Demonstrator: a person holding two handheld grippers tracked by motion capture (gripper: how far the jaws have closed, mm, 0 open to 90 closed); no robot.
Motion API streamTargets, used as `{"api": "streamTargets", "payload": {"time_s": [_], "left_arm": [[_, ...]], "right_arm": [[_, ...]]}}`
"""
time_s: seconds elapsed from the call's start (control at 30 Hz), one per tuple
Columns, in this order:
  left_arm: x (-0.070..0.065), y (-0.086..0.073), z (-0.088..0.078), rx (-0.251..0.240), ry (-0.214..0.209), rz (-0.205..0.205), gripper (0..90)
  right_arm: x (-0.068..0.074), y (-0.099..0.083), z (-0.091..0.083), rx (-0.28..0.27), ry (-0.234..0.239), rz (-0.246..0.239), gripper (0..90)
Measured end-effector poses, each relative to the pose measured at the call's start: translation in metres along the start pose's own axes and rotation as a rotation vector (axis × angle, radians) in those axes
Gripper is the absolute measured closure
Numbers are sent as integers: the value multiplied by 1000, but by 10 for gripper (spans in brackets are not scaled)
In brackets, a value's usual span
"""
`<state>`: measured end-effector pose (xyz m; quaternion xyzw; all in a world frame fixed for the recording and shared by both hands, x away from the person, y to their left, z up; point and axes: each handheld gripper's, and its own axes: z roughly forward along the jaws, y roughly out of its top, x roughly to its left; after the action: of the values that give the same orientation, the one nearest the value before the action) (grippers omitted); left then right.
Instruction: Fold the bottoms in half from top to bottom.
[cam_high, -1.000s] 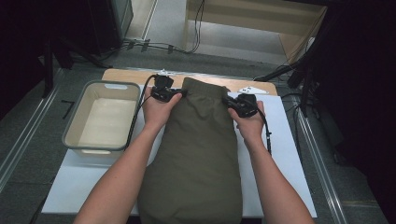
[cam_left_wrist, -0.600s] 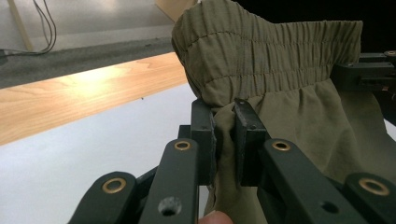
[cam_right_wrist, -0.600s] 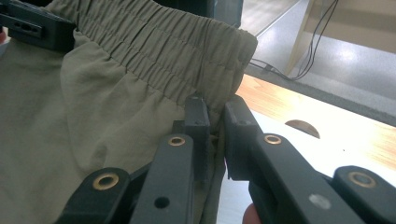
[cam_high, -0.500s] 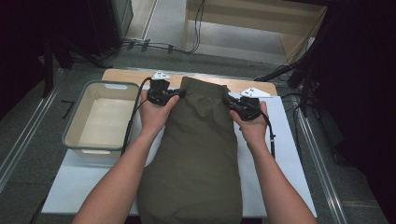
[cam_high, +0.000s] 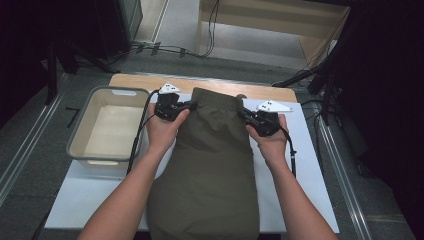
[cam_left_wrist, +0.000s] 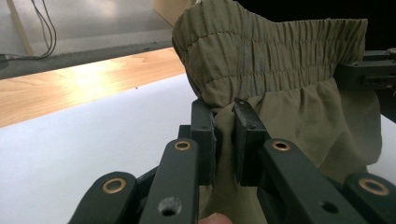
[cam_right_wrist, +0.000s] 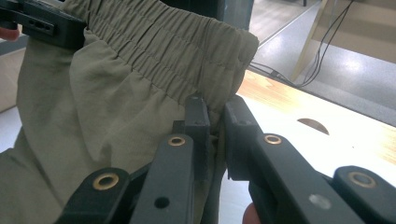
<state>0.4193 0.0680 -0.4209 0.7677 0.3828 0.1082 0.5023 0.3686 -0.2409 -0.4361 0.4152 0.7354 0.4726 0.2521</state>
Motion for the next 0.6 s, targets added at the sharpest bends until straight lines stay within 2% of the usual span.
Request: {"api": "streamTargets", "payload": {"time_s": [0.6], "left_arm": [[-16, -15, -20, -24, -16, 17, 797]], "right_arm": [[15, -12, -18, -29, 11, -15, 800]]}}
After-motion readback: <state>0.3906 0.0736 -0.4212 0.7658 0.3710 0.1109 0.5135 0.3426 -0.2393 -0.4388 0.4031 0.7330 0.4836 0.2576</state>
